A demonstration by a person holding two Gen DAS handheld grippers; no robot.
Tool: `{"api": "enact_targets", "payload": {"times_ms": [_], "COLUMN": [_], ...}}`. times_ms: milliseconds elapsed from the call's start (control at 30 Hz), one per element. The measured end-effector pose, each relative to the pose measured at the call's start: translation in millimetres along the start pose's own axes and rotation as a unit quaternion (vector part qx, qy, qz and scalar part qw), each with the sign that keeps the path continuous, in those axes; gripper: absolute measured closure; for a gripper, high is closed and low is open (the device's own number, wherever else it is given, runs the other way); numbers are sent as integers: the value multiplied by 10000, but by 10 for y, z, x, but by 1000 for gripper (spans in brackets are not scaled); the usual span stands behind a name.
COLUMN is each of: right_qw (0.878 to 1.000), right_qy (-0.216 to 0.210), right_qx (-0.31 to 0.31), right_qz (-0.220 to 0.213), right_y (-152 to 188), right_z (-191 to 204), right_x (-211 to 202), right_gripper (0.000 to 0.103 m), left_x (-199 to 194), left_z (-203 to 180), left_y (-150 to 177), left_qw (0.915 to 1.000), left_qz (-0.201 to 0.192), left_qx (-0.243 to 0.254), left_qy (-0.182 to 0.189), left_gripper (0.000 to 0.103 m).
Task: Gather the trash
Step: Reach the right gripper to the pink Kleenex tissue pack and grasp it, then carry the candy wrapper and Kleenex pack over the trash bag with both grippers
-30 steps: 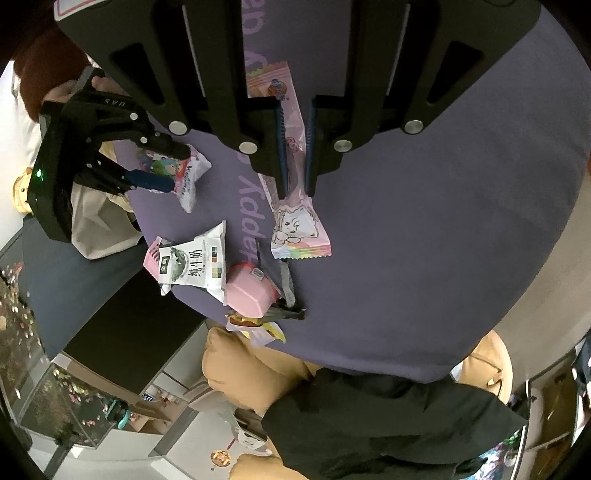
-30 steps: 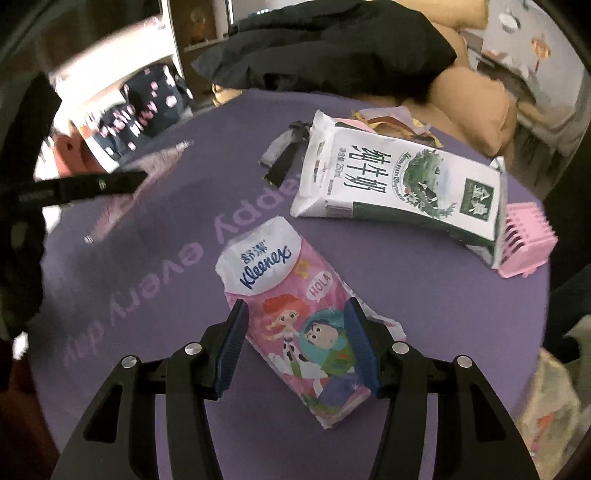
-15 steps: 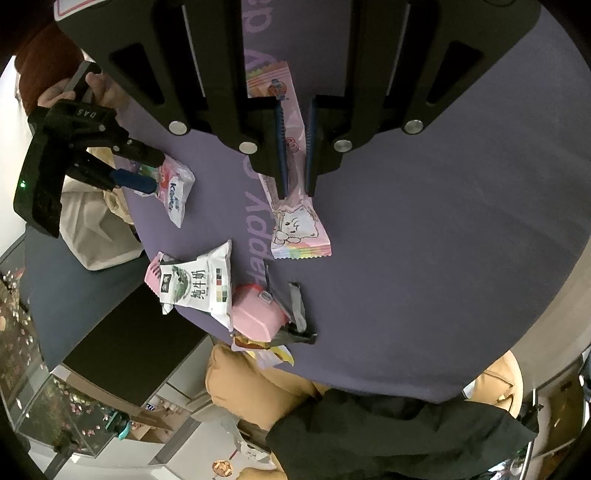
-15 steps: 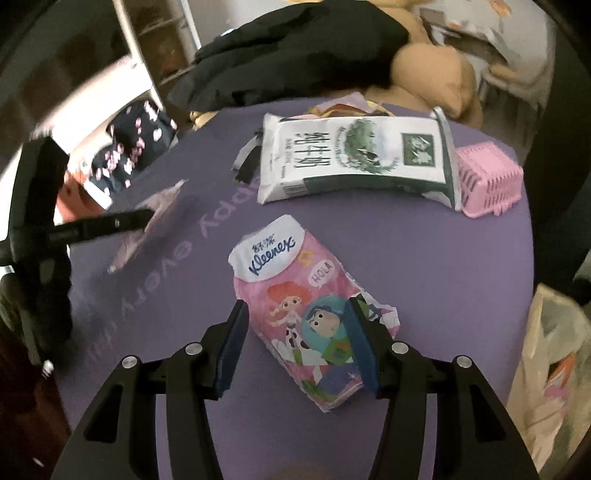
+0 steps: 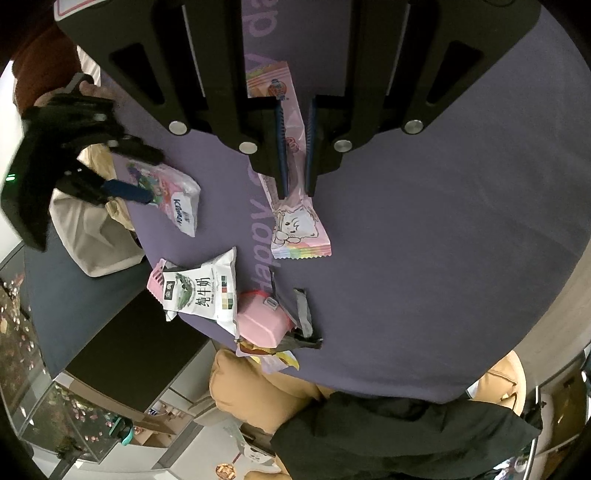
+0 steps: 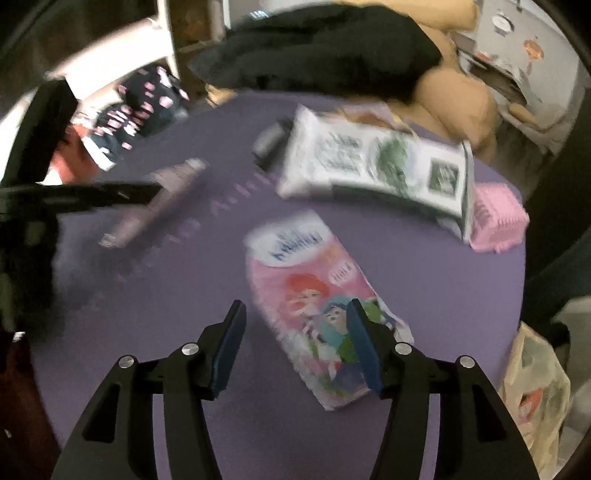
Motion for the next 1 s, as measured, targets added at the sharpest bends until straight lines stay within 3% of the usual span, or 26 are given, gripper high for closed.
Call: {"api": "enact_targets", "payload": {"times_ms": [133,400,667,833,1000], "right_qw": [9996,9982,9971,9952,9968], "right_qy": [-212,427,293,119,477], "right_qx": [93,-286,666,954,317], "right_qz": [-177,293,201,177,553], "right_y": [-71,21,43,112,157], "right_z": [-18,-201,-673,-752,-527], "right_x": [-83,224,243,250,247], "right_gripper": [50,49,48,47,47], "left_x": [-1,-8,-13,6,18], "left_z": [-31,-20,-8,-38,-62], "left_y": [-3,3,-19,-11,1], "left_qw": [10000,10000,10000,10000,10000], "left_qz": [-9,11,1,37,62], "left_qx": [10,16,4,37,61], "left_qy": [44,16,-6,-12,-12], "left_gripper": [95,95,95,95,95]}}
Point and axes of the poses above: each gripper's, at about its wrist camera, not at the fingertips, and x roughly the way its jaws point, z to its left, y to its underside, the point moved 10 cm from there along x, roughly the way its jaws point, and after that the axes turned 9 degrees about -x, right-handed, at the moved point
